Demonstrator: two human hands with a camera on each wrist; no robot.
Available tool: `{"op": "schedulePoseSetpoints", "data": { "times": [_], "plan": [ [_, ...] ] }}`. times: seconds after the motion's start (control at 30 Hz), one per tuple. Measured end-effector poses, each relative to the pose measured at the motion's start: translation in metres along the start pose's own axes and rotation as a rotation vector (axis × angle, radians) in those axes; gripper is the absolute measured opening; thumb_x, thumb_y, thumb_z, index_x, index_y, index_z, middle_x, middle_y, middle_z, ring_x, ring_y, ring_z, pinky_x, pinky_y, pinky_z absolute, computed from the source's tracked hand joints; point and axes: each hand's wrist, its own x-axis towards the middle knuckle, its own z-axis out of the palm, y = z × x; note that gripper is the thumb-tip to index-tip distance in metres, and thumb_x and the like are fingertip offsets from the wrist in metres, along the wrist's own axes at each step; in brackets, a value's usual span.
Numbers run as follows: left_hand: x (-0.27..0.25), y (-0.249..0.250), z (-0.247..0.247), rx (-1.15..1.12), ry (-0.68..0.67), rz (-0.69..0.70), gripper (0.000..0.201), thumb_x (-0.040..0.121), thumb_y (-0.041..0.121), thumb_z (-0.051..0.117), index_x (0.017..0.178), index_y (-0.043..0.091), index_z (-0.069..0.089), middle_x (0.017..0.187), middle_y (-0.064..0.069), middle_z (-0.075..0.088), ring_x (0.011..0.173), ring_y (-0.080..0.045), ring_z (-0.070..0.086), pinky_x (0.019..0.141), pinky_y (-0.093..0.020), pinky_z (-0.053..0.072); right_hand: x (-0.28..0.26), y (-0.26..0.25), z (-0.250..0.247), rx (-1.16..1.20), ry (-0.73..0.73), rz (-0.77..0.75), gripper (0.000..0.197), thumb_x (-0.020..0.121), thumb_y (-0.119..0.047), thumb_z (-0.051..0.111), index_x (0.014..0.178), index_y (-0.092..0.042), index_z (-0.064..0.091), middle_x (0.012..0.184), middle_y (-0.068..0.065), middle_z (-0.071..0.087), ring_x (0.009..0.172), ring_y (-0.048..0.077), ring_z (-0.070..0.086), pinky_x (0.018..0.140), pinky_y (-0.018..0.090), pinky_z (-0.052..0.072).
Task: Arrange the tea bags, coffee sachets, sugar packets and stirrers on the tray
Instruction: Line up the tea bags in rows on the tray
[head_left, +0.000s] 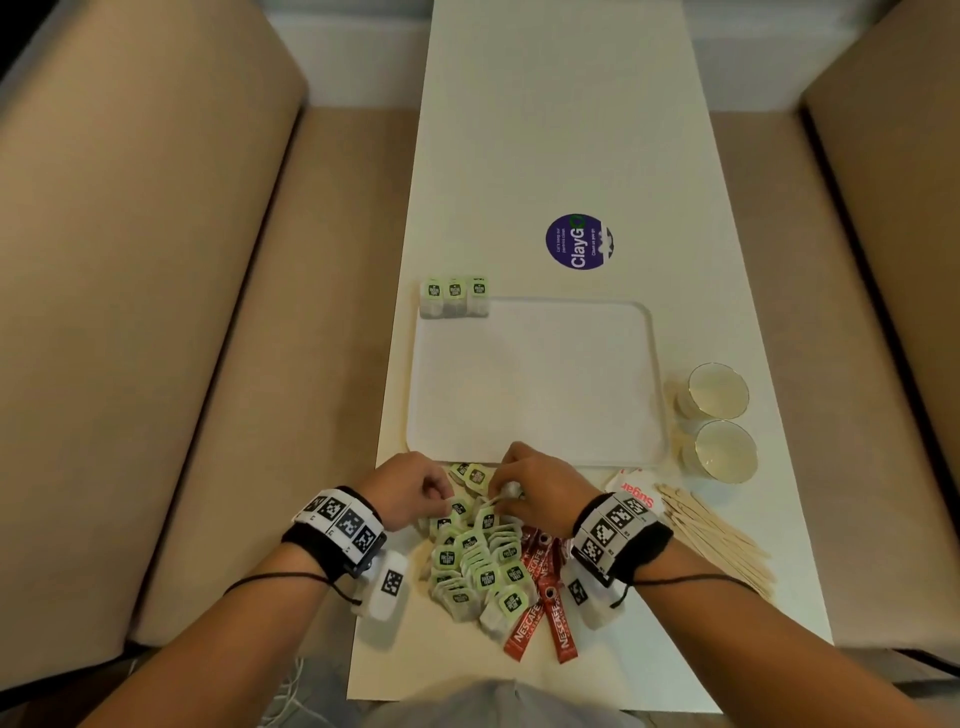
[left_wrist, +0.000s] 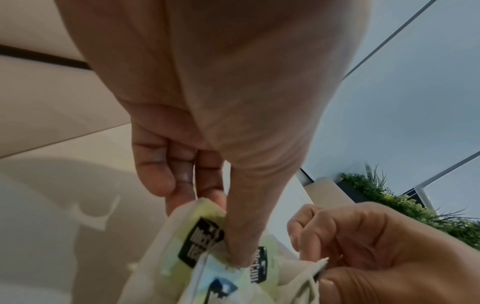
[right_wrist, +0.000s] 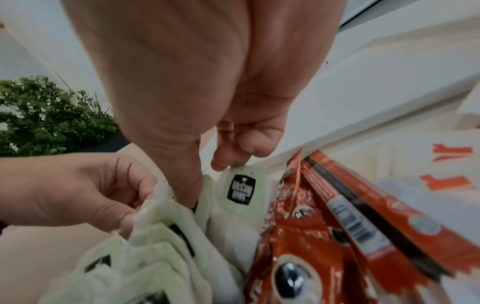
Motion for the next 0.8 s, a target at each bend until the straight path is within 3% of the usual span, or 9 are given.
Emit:
{"op": "schedulePoseSetpoints", "data": {
  "times": [0.17, 0.3, 0.4, 0.5, 0.57, 0.6, 0.67, 0.73, 0.8],
  "plan": [
    [-0.007, 0.008, -0.006, -0.009, 0.024, 0.004, 0.009, 0.085, 0.033, 0.078, 0.084, 0.026, 0.074, 0.089, 0.005, 0.072, 0.083, -0.015, 0.066, 0.078, -0.032, 0.054, -0.007, 0.001, -0.008, 0.037, 0.056, -0.028, 0.014, 0.092, -0.035, 0.07, 0.105, -0.03, 0.072, 0.116, -0.011, 0.055, 0.086, 0.008, 0.056, 0.076, 0.026, 0.043],
    [-0.008, 0.007, -0.01, -0.111, 0.062, 0.047, 0.009, 0.089, 0.032, 0.074, 0.087, 0.023, 0.072, 0.087, 0.007, 0.074, 0.085, -0.011, 0.069, 0.081, -0.032, 0.056, -0.014, 0.0, -0.015, 0.124, 0.117, -0.034, 0.011, 0.094, -0.038, 0.066, 0.101, -0.031, 0.069, 0.105, -0.013, 0.063, 0.089, 0.006, 0.06, 0.079, 0.029, 0.05],
    [-0.009, 0.013, -0.012, -0.217, 0.11, 0.062, 0.011, 0.093, 0.029, 0.069, 0.088, 0.019, 0.066, 0.084, 0.001, 0.075, 0.082, -0.017, 0.07, 0.08, -0.036, 0.055, -0.019, -0.003, -0.02, 0.185, 0.161, -0.026, 0.008, 0.095, -0.033, 0.065, 0.1, -0.029, 0.069, 0.1, -0.014, 0.068, 0.089, -0.002, 0.059, 0.081, 0.028, 0.051],
    [-0.011, 0.019, -0.015, -0.335, 0.123, 0.047, 0.025, 0.09, 0.04, 0.063, 0.084, 0.017, 0.057, 0.076, -0.005, 0.064, 0.075, -0.023, 0.06, 0.074, -0.037, 0.048, -0.023, -0.009, -0.024, 0.225, 0.165, -0.042, 0.006, 0.097, -0.029, 0.064, 0.101, -0.029, 0.068, 0.097, -0.015, 0.069, 0.09, -0.002, 0.06, 0.08, 0.026, 0.051],
    [-0.011, 0.022, -0.016, -0.432, 0.114, 0.033, 0.039, 0.085, 0.05, 0.056, 0.087, 0.012, 0.054, 0.079, -0.006, 0.06, 0.077, -0.02, 0.058, 0.081, -0.04, 0.05, -0.025, -0.014, -0.026, 0.245, 0.168, -0.064, 0.008, 0.098, -0.028, 0.063, 0.104, -0.029, 0.068, 0.097, -0.015, 0.068, 0.089, -0.002, 0.06, 0.079, 0.021, 0.05],
    [-0.01, 0.024, -0.016, -0.486, 0.093, 0.029, 0.039, 0.088, 0.047, 0.053, 0.09, 0.008, 0.053, 0.085, -0.011, 0.064, 0.083, -0.022, 0.063, 0.088, -0.046, 0.054, -0.025, -0.017, -0.028, 0.266, 0.171, -0.074, 0.009, 0.098, -0.026, 0.063, 0.105, -0.028, 0.068, 0.095, -0.015, 0.068, 0.087, -0.002, 0.06, 0.078, 0.019, 0.048],
    [-0.014, 0.035, -0.015, -0.626, 0.076, 0.009, 0.021, 0.101, 0.022, 0.046, 0.093, 0.003, 0.052, 0.095, -0.017, 0.067, 0.091, -0.024, 0.069, 0.098, -0.052, 0.053, -0.026, -0.025, -0.03, 0.329, 0.181, -0.084, 0.01, 0.098, -0.022, 0.064, 0.105, -0.027, 0.069, 0.091, -0.016, 0.068, 0.082, -0.002, 0.062, 0.076, 0.016, 0.049],
    [-0.016, 0.041, -0.015, -0.742, 0.055, 0.011, 0.014, 0.099, 0.006, 0.043, 0.088, 0.006, 0.05, 0.085, -0.013, 0.061, 0.084, -0.026, 0.066, 0.096, -0.058, 0.053, -0.026, -0.033, -0.033, 0.4, 0.203, -0.088, 0.01, 0.097, -0.02, 0.065, 0.104, -0.026, 0.069, 0.094, -0.013, 0.069, 0.081, 0.003, 0.065, 0.076, 0.019, 0.052],
    [-0.022, 0.047, -0.016, -0.791, 0.01, 0.028, 0.003, 0.085, 0.009, 0.052, 0.085, 0.007, 0.049, 0.084, -0.016, 0.058, 0.085, -0.037, 0.065, 0.086, -0.058, 0.054, -0.024, -0.038, -0.034, 0.437, 0.238, -0.097, 0.01, 0.097, -0.018, 0.066, 0.103, -0.025, 0.069, 0.102, -0.01, 0.068, 0.083, 0.005, 0.067, 0.073, 0.017, 0.051]
  ]
}}
